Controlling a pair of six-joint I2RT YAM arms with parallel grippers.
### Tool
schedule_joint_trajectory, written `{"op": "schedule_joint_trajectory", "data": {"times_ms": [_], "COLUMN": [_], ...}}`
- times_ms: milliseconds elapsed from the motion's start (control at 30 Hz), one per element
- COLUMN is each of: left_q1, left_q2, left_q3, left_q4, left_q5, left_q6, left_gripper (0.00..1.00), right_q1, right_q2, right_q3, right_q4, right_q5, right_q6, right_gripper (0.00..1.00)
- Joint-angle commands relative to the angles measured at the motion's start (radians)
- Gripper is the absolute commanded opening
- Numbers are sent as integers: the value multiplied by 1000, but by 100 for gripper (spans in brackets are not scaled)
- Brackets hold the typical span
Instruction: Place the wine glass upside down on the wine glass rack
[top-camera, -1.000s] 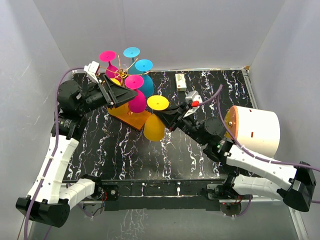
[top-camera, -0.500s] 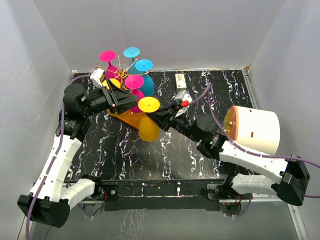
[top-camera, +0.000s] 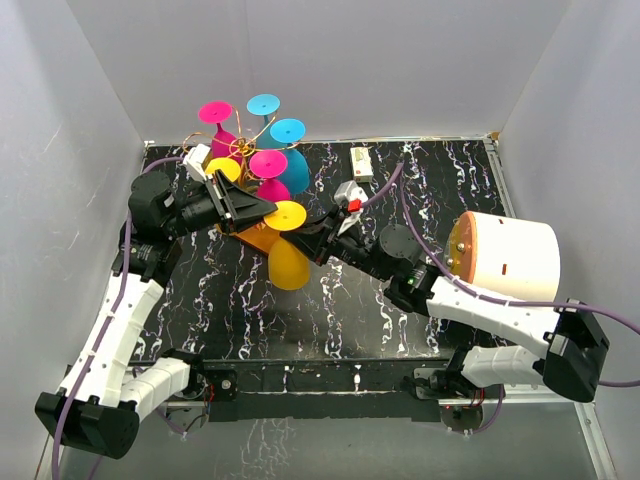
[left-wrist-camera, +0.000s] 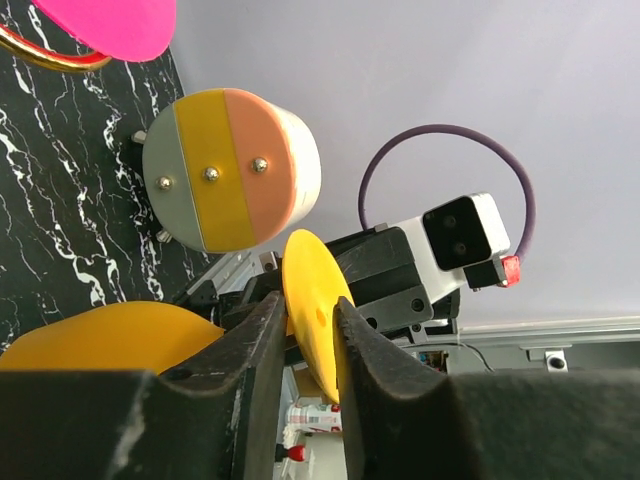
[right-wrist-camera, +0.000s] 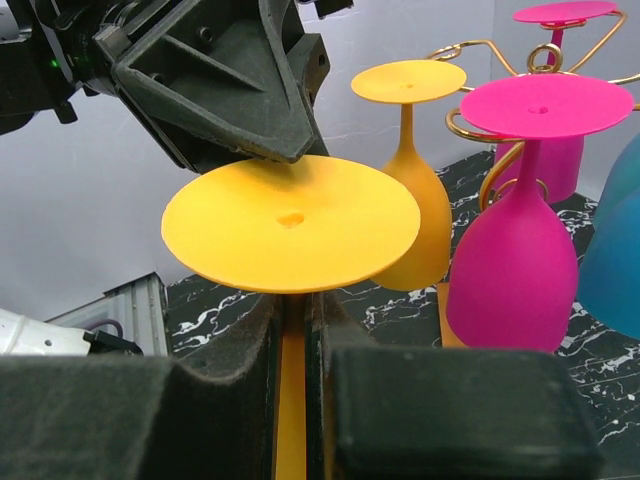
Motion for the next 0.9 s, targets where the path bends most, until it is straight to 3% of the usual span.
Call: {"op": "schedule_joint_trajectory", "data": {"times_ms": [0, 167, 433, 500, 633, 767, 867], "left_q1": [-7, -7, -6, -7, -6, -7, -7], "left_q2": [-44, -47, -55, -51, -56, -86, -98], "left_q3": [1, 3, 25, 34, 31, 57, 129], "left_q4": [15, -3, -33, -43, -58, -97, -258], "left_q5": [43, 33, 3, -6, -33, -100, -179], "left_q6": [-15, -6, 9, 3, -24, 1, 89], "left_gripper": [20, 0, 0, 0, 0, 0, 0], "right_q1": [5, 6, 8, 7, 7, 8, 7], "right_q2": [7, 38, 27, 17, -6, -55, -121], "right_q3": [61, 85, 64, 54, 29, 6, -22], "right_q4": [88, 92, 104, 104, 103, 53, -21], "right_q5": [-6, -24, -6, -2, 15, 28, 31], "right_q6": [27, 48, 81, 88, 97, 103, 101], "right_gripper": [0, 0, 0, 9, 44, 57, 65]}}
